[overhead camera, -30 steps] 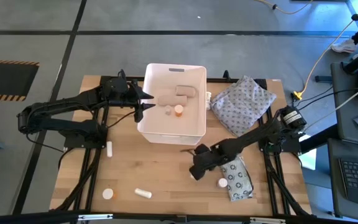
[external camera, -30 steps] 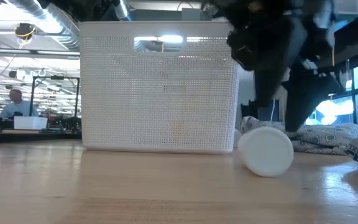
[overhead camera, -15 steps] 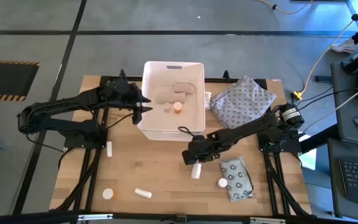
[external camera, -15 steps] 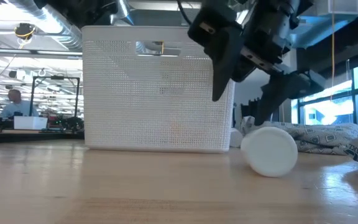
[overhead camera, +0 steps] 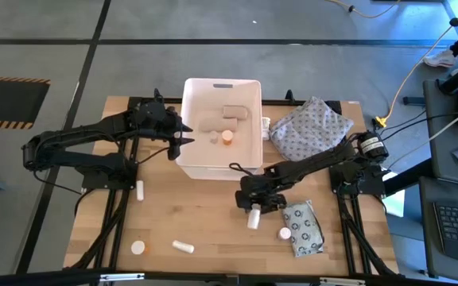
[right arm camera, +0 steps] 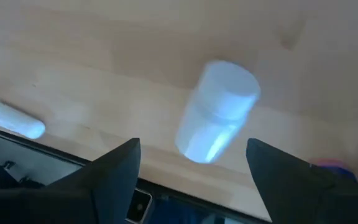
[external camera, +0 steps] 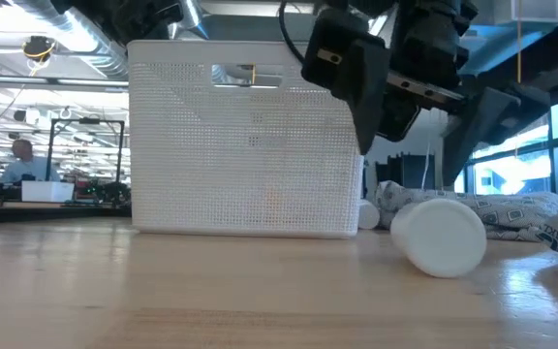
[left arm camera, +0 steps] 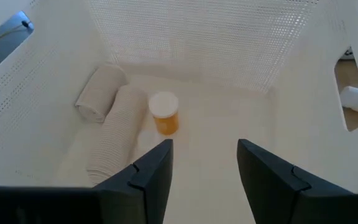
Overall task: Pick & place medical supplies in basket/bin
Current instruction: Put the bottom white pill bottle into the white bin
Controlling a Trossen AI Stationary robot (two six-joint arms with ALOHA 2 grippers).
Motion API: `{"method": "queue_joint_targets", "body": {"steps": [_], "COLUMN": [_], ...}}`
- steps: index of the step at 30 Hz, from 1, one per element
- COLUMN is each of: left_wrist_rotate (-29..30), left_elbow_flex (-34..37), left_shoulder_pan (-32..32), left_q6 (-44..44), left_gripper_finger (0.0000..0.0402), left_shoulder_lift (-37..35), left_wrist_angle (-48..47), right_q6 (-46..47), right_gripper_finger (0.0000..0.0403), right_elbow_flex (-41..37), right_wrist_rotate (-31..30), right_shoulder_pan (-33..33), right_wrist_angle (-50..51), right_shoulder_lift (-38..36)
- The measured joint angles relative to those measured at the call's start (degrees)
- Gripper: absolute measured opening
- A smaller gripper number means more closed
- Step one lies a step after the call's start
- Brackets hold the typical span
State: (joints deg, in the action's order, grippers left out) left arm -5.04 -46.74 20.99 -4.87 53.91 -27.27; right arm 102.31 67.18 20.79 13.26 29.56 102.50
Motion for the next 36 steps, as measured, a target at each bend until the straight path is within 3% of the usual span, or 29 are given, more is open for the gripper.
{"method": "queue_joint_targets", "body": {"steps": [16, 26, 36], "left_wrist_rotate": [0.0, 0.1, 0.1], "left_elbow_flex": [0.0, 0.0, 0.0], "left_shoulder_pan": [0.0, 0.0, 0.0], "left_q6": [-0.9, -2.4, -3.4], "left_gripper_finger": [0.0171, 0.0171, 0.0171], "left_shoulder_lift": [0.0, 0.0, 0.0], "left_wrist_angle": [0.0, -0.1, -0.1], "right_q6": [-1.8, -3.7, -8.3], "right_gripper_finger": [0.0294, 0.0294, 0.0294], "right_elbow_flex": [0.0, 0.0, 0.0], "right_wrist_rotate": [2.4, 11.5, 12.5], "right_shoulder_pan": [-2.7, -3.3, -6.0], "right_wrist_angle": [2.5, -3.1, -3.1], "right_shoulder_lift": [2.1, 7.8, 9.6]}}
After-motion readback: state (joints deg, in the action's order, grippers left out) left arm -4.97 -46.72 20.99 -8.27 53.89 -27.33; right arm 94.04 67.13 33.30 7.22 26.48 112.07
